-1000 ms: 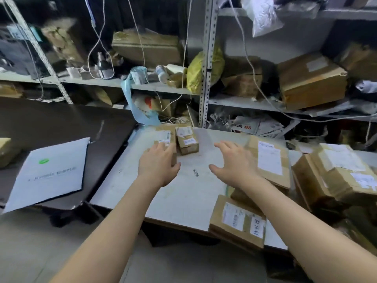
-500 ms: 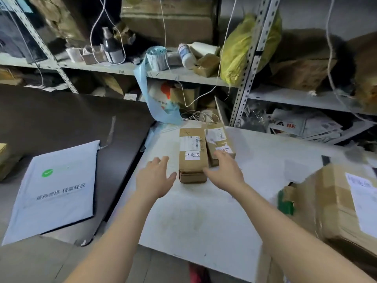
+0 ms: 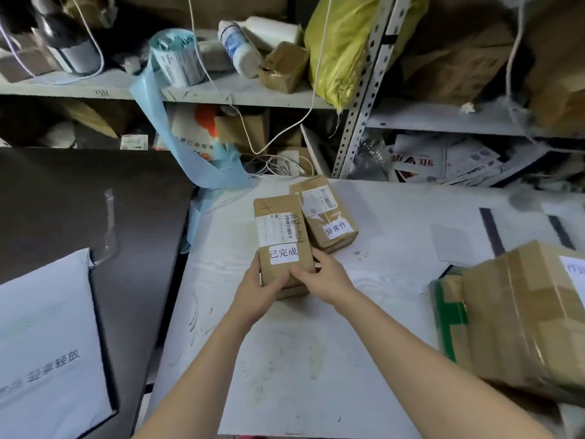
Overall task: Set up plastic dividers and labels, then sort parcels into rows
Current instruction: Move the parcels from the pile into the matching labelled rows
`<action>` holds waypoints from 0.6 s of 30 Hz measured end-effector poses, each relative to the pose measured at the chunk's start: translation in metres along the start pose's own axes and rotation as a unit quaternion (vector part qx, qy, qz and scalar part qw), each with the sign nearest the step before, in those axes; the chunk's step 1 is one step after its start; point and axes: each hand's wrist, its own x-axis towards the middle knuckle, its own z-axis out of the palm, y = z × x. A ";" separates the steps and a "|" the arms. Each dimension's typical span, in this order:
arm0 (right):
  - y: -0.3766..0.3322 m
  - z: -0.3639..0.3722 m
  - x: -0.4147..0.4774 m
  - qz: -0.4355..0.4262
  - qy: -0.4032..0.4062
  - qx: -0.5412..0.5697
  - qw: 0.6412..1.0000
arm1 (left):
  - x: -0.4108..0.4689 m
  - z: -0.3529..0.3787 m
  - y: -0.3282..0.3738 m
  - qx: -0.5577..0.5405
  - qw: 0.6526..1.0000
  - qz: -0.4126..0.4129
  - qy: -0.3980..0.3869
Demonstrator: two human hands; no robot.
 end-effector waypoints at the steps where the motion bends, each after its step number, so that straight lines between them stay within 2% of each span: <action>1: -0.003 0.004 -0.006 0.000 0.011 0.006 1.000 | -0.002 -0.005 0.000 -0.004 1.000 0.009 -0.006; 10: -0.029 0.022 -0.096 -0.019 0.137 0.082 0.987 | -0.050 -0.035 0.023 0.013 0.986 0.154 -0.056; 18: -0.050 -0.047 -0.221 -0.058 0.254 0.105 0.960 | -0.119 0.003 0.095 0.046 0.954 0.272 -0.116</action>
